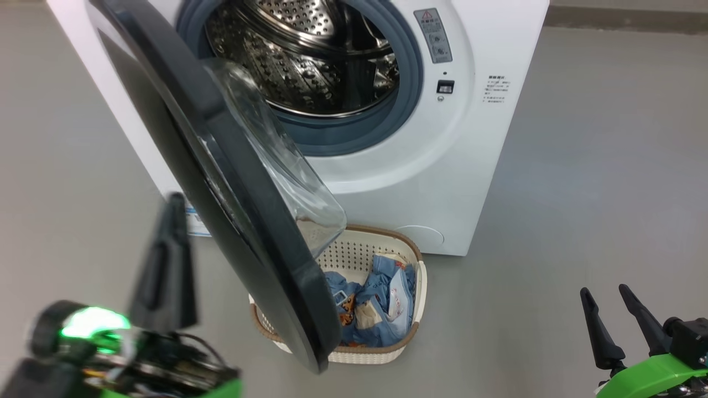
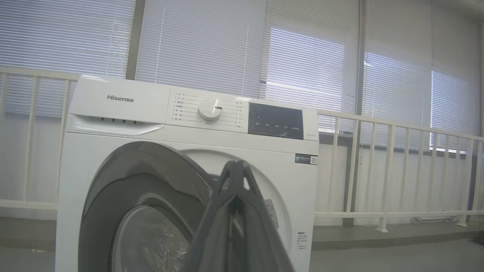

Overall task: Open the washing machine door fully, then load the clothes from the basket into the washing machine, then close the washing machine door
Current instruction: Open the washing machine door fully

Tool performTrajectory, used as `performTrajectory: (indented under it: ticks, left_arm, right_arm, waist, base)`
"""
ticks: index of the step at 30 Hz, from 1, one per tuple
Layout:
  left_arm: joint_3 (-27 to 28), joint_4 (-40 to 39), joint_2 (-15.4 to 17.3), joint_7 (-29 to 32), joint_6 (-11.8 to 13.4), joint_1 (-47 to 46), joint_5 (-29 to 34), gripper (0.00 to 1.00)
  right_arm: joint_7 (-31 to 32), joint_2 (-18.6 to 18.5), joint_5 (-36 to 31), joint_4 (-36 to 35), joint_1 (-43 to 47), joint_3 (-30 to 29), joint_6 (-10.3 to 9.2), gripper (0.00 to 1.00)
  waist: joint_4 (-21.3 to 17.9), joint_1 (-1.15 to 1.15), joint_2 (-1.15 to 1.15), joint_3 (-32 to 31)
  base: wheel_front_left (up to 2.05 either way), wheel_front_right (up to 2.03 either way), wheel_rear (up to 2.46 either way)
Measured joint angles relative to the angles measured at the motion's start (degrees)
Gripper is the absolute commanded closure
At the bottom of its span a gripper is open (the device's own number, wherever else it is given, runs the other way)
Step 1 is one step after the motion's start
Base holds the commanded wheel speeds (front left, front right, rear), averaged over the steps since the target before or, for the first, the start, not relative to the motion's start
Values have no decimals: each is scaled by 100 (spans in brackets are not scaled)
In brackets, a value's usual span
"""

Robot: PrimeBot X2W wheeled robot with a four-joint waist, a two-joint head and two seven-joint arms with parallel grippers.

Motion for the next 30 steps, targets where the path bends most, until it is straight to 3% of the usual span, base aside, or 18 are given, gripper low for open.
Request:
performTrajectory:
  ticks: [7, 14, 22, 30]
  left_arm:
    - [-1124, -256, 29, 482, 0, 149, 66, 100]
    - [-1942, 508, 44, 568, 0, 222, -278, 100]
    - [-2425, 1786, 49, 377, 44, 109, -390, 100]
    - [-2508, 2738, 47, 114, 174, -264, -709, 100]
  right_arm:
    - [0, 4, 0, -15, 52, -78, 0, 0]
    - [0, 9, 0, -41, 115, -86, 0, 0]
    - [0, 13, -1, -58, 115, -80, 0, 0]
    - [0, 11, -1, -69, 114, -77, 0, 0]
  waist:
    - [70, 0, 0, -133]
    - [83, 0, 0, -193]
    - [29, 0, 0, -184]
    - [-3, 0, 0, -135]
  base:
    - [0, 0, 0]
    - [0, 0, 0]
    - [0, 0, 0]
    - [0, 0, 0]
